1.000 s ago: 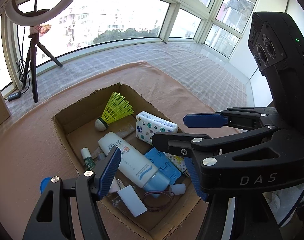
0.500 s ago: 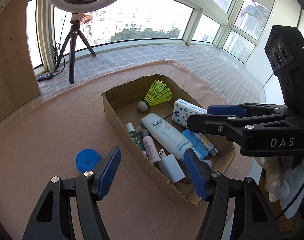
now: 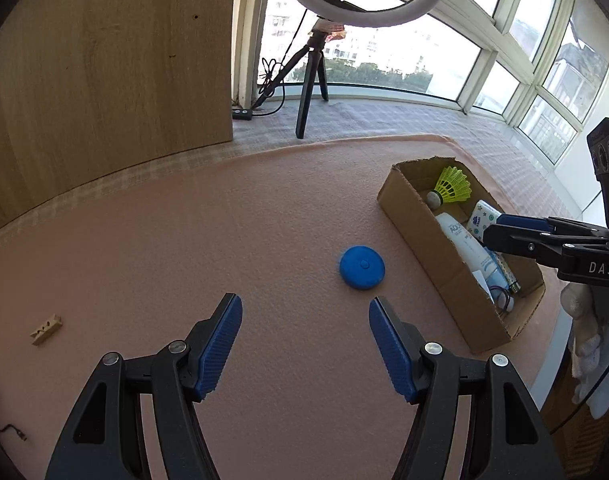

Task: Organize objects
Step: 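Move the right tool to the blue tape measure while the left tool approaches the clothespin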

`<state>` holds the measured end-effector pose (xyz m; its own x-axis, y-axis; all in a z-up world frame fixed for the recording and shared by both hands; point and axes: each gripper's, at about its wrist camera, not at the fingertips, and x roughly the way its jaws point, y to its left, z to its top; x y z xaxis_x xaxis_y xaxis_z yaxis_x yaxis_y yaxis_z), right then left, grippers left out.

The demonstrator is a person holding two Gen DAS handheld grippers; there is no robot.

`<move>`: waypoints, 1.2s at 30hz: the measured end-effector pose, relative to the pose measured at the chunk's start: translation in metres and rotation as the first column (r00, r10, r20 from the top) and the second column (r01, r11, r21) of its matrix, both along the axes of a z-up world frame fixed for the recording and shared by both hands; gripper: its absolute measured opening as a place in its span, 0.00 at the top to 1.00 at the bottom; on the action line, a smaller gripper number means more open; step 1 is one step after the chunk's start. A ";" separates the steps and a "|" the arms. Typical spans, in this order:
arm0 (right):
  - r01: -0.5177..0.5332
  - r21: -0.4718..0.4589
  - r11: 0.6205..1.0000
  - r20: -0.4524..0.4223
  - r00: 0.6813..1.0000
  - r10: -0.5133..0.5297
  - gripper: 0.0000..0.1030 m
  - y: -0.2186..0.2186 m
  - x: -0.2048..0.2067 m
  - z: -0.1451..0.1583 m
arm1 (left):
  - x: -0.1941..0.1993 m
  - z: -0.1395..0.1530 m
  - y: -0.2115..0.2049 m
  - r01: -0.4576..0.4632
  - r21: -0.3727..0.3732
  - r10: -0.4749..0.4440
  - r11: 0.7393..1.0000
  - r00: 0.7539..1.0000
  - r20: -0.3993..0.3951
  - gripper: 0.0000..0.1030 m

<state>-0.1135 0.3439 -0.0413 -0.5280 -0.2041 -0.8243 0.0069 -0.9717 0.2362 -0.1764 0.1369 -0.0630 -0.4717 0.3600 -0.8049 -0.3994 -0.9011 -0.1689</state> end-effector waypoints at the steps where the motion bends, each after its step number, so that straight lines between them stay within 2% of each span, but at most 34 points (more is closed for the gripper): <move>1: -0.001 -0.005 1.000 0.000 1.000 0.001 0.43 -0.003 -0.004 0.000 | -0.003 0.000 -0.013 -0.021 -0.004 0.021 1.000 1.000 0.001 0.33; 5: -0.019 -0.032 0.999 0.040 0.999 0.020 0.43 -0.017 -0.026 -0.010 | -0.010 -0.001 -0.059 -0.089 -0.023 0.089 0.996 0.996 0.009 0.33; 10: -0.046 -0.056 0.997 0.138 0.989 0.053 0.43 -0.036 -0.056 -0.037 | -0.017 -0.003 -0.108 -0.153 -0.039 0.153 0.987 0.988 0.008 0.33; 14: -0.019 -0.085 0.996 0.199 0.979 0.035 0.43 -0.041 -0.077 -0.058 | -0.026 -0.008 -0.144 -0.205 -0.070 0.206 0.976 0.979 0.009 0.33; 19: 0.014 -0.079 0.997 0.250 0.968 0.006 0.43 -0.044 -0.098 -0.077 | -0.038 -0.014 -0.185 -0.256 -0.073 0.258 0.964 0.966 0.023 0.33; 27: 0.022 0.010 1.000 0.306 0.952 -0.024 0.43 -0.056 -0.113 -0.098 | -0.055 -0.021 -0.227 -0.309 -0.040 0.311 0.950 0.950 0.041 0.33; 31: 0.039 -0.010 0.999 0.333 0.942 -0.034 0.43 -0.053 -0.112 -0.103 | -0.065 -0.027 -0.248 -0.346 -0.013 0.346 0.938 0.936 0.066 0.33; 36: 0.065 -0.081 0.995 0.362 0.932 -0.032 0.43 -0.050 -0.105 -0.106 | -0.081 -0.038 -0.280 -0.400 0.055 0.391 0.915 0.912 0.124 0.33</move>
<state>-0.2188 0.2935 -0.1470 -0.2103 -0.2678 -0.9403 -0.1414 -0.9433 0.3003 -0.2578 -0.1427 -0.1007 -0.5002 0.2249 -0.8362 0.0118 -0.9638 -0.2663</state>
